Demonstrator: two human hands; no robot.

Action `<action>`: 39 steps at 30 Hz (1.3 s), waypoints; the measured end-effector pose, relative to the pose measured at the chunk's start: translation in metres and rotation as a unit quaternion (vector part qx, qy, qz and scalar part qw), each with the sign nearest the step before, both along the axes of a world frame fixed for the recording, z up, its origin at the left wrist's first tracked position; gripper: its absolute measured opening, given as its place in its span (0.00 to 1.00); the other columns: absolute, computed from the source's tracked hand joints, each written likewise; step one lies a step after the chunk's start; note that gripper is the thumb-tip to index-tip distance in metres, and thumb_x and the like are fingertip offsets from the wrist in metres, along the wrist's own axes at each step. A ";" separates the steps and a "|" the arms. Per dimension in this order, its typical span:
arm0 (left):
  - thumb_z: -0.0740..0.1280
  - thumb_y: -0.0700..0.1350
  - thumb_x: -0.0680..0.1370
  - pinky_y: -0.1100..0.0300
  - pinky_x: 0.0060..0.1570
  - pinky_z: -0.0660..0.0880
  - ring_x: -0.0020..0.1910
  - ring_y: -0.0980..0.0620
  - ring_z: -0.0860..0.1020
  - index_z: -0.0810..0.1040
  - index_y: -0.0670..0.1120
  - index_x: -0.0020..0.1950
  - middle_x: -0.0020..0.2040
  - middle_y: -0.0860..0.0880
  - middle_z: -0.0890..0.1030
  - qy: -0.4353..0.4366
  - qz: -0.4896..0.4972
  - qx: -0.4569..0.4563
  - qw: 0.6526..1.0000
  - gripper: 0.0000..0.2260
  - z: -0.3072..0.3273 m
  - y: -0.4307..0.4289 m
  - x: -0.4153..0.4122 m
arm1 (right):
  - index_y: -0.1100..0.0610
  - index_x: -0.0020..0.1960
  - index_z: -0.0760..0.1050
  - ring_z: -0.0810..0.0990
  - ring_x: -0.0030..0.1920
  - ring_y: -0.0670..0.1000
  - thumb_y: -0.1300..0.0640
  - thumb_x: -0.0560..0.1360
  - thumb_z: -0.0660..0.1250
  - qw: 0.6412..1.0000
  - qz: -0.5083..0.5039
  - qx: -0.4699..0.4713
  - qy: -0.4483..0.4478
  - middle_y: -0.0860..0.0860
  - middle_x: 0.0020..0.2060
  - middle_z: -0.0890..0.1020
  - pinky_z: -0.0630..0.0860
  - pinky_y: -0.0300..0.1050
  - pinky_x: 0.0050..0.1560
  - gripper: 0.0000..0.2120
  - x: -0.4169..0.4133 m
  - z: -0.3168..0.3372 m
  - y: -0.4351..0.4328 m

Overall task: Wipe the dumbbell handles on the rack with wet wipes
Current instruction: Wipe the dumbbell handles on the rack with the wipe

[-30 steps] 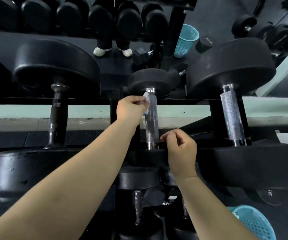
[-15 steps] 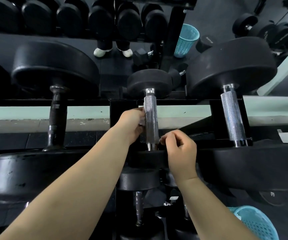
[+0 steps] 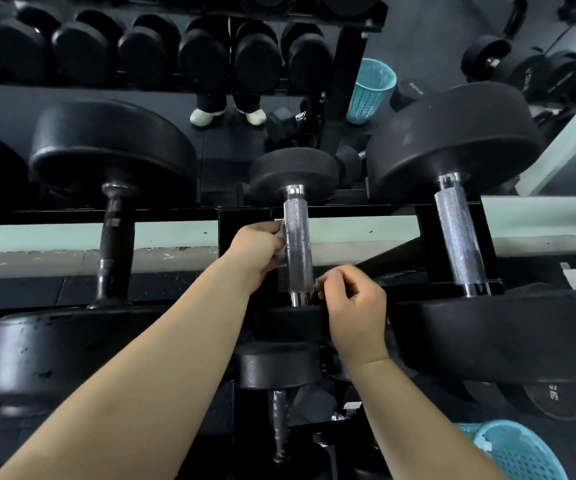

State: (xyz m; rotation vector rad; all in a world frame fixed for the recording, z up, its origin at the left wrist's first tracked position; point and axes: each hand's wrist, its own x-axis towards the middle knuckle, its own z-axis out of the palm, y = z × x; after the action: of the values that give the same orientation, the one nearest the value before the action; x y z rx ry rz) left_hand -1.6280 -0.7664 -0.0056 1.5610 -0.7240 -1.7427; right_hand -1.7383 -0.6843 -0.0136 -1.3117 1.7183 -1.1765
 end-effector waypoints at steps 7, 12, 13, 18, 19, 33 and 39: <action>0.53 0.25 0.75 0.71 0.25 0.70 0.30 0.55 0.72 0.76 0.44 0.47 0.34 0.47 0.74 -0.021 -0.067 0.002 0.998 0.17 -0.002 0.021 0.003 | 0.69 0.32 0.72 0.68 0.29 0.52 0.53 0.68 0.57 1.000 -0.004 -0.019 0.002 0.64 0.29 0.75 0.66 0.41 0.31 0.18 0.000 -0.001 -0.001; 0.56 0.27 0.75 0.65 0.39 0.76 0.37 0.53 0.76 0.76 0.39 0.57 0.38 0.46 0.77 0.063 0.103 -0.013 0.993 0.16 0.010 -0.017 0.008 | 0.67 0.32 0.72 0.70 0.30 0.52 0.56 0.67 0.57 1.000 -0.008 0.000 -0.006 0.62 0.29 0.76 0.68 0.43 0.32 0.15 0.000 -0.002 -0.002; 0.56 0.26 0.75 0.65 0.39 0.76 0.36 0.53 0.76 0.75 0.39 0.59 0.37 0.47 0.78 0.069 0.107 -0.018 0.992 0.17 0.010 -0.019 0.009 | 0.66 0.31 0.72 0.71 0.30 0.50 0.56 0.67 0.57 1.000 -0.008 0.005 -0.012 0.60 0.28 0.76 0.68 0.42 0.32 0.14 0.000 -0.001 -0.001; 0.60 0.31 0.76 0.66 0.31 0.72 0.33 0.51 0.72 0.76 0.36 0.58 0.35 0.44 0.76 -0.067 -0.090 -0.005 0.994 0.12 -0.001 0.018 0.005 | 0.65 0.31 0.72 0.69 0.30 0.46 0.53 0.67 0.57 1.000 -0.004 -0.012 -0.018 0.58 0.27 0.75 0.66 0.37 0.31 0.16 -0.002 -0.003 -0.001; 0.62 0.31 0.75 0.66 0.33 0.73 0.33 0.51 0.73 0.78 0.37 0.57 0.36 0.44 0.76 -0.095 -0.092 -0.014 0.991 0.12 -0.003 0.023 0.006 | 0.66 0.31 0.72 0.69 0.30 0.46 0.51 0.66 0.57 1.000 -0.006 -0.022 -0.015 0.59 0.27 0.75 0.66 0.37 0.31 0.18 -0.002 -0.004 -0.001; 0.65 0.36 0.75 0.66 0.49 0.67 0.53 0.51 0.74 0.82 0.44 0.52 0.54 0.48 0.77 -0.417 -0.248 -0.392 0.782 0.10 0.010 0.024 0.011 | 0.69 0.31 0.71 0.68 0.29 0.54 0.49 0.66 0.54 0.999 -0.006 -0.036 0.015 0.62 0.26 0.73 0.63 0.40 0.29 0.22 0.002 -0.006 -0.002; 0.66 0.38 0.75 0.71 0.43 0.66 0.47 0.57 0.70 0.83 0.46 0.51 0.48 0.53 0.72 -0.386 -0.155 -0.339 0.844 0.09 0.013 -0.007 0.004 | 0.68 0.31 0.71 0.71 0.31 0.58 0.47 0.64 0.53 0.999 -0.011 -0.040 0.011 0.63 0.28 0.74 0.67 0.49 0.31 0.24 -0.001 -0.008 -0.003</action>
State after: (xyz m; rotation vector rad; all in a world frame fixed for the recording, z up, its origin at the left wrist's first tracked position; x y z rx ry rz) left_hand -1.6236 -0.7739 0.0069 1.6264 -1.8397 -0.7814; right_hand -1.7395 -0.6869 -0.0217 -1.3615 1.7222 -1.2602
